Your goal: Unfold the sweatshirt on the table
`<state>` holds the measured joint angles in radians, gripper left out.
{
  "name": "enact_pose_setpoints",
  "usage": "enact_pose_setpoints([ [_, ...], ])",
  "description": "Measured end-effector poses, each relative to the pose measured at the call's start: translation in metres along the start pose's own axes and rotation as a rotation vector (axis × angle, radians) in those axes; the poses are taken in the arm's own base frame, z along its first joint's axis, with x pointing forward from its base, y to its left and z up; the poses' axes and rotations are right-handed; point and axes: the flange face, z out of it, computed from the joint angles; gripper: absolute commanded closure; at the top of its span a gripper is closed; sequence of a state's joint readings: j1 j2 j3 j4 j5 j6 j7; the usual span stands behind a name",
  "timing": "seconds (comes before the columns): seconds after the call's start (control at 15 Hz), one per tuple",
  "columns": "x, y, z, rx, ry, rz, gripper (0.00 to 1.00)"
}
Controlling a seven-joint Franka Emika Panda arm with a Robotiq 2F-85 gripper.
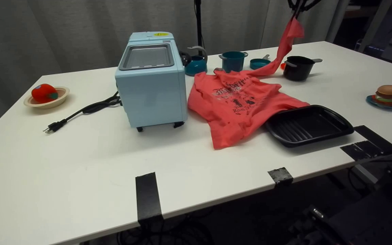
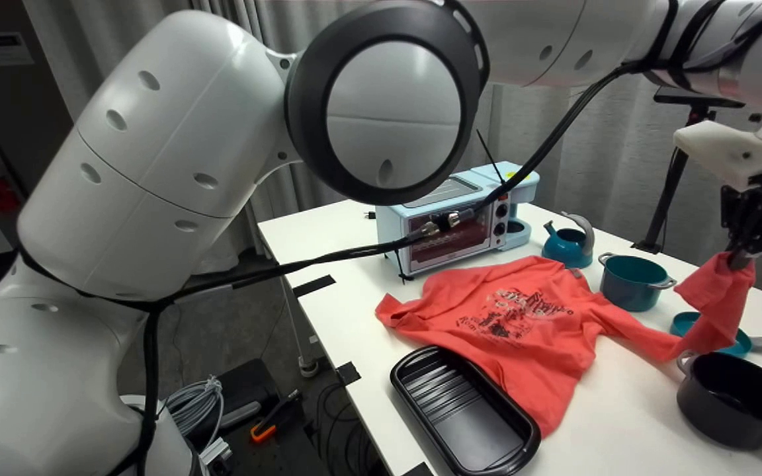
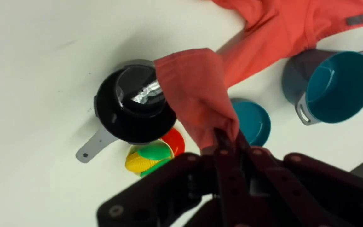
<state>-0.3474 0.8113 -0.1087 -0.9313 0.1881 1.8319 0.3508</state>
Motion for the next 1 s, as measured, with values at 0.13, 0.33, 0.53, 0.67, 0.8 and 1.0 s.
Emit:
enact_pose_setpoints([
  [0.13,-0.001,0.016,0.009,-0.073,-0.030,-0.029,0.98],
  [0.33,-0.003,0.040,0.023,-0.170,-0.087,-0.072,0.98],
  [0.53,-0.009,0.051,0.033,-0.218,-0.136,-0.133,0.98],
  [0.67,-0.013,0.057,0.038,-0.241,-0.161,-0.170,0.67],
  [0.8,-0.017,0.064,0.042,-0.271,-0.181,-0.201,0.52],
  [1.0,-0.021,0.069,0.043,-0.301,-0.193,-0.225,0.30],
])
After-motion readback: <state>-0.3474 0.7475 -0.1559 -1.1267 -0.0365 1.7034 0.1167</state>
